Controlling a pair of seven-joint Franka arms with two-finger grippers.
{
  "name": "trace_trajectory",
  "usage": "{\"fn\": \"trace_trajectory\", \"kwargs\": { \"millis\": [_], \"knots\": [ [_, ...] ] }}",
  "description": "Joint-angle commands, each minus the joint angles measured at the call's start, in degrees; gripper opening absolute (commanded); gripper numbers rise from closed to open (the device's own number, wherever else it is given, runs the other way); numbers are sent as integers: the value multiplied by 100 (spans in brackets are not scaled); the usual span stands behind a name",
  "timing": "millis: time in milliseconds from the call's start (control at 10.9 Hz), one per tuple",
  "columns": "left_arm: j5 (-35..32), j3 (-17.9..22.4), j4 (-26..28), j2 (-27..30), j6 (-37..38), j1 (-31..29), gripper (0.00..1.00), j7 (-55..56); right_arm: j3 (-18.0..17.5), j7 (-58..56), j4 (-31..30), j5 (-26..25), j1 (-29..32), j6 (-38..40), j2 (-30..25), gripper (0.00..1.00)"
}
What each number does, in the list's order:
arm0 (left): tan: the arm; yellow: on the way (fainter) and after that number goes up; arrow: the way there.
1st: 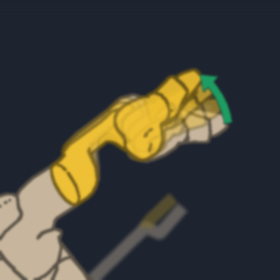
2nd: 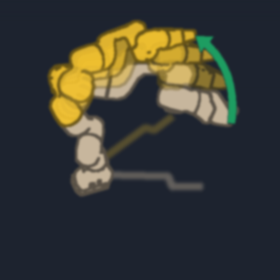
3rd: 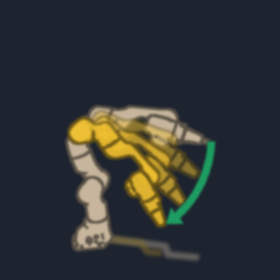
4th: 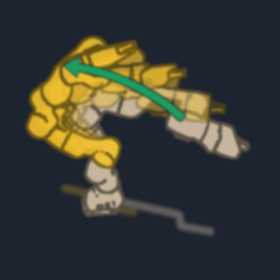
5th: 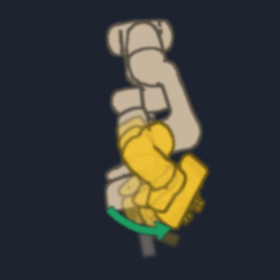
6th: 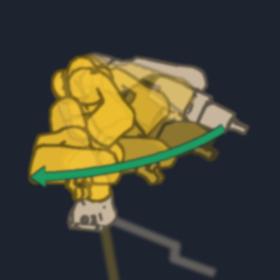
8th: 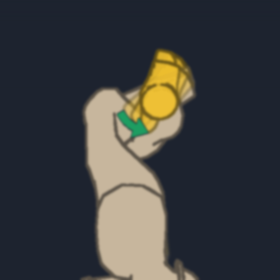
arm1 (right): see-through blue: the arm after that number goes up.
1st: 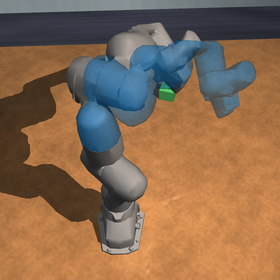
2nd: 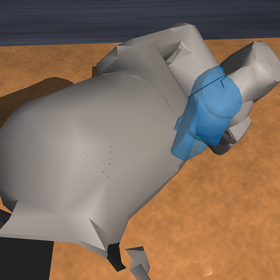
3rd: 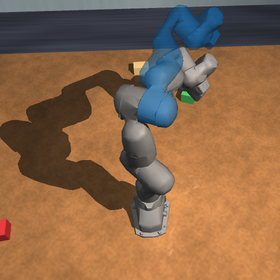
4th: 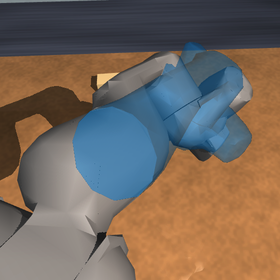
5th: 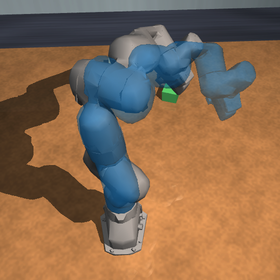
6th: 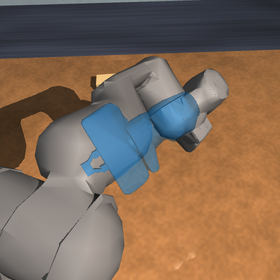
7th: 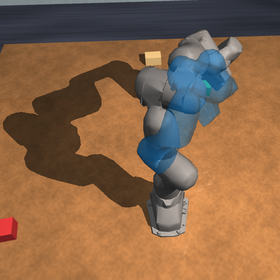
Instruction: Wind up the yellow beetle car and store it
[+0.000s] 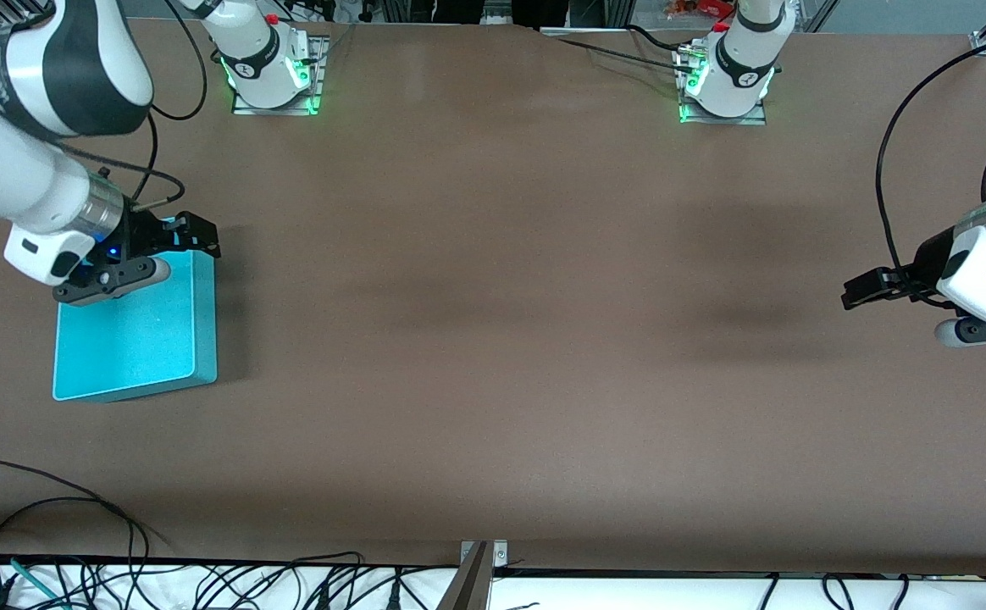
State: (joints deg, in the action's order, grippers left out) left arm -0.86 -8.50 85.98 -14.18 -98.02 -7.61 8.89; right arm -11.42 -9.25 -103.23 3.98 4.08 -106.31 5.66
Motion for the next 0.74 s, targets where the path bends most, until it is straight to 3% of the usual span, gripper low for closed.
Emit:
{"fn": "trace_trajectory", "kwargs": {
  "millis": [0,644],
  "knots": [
    [104,356,120,152,64,320,100,-151,26,537,-48,-47,-83,364,-599,100],
    [113,481,103,196,82,400,100,-151,306,1434,726,-125,-267,884,-548,100]
  ]
}}
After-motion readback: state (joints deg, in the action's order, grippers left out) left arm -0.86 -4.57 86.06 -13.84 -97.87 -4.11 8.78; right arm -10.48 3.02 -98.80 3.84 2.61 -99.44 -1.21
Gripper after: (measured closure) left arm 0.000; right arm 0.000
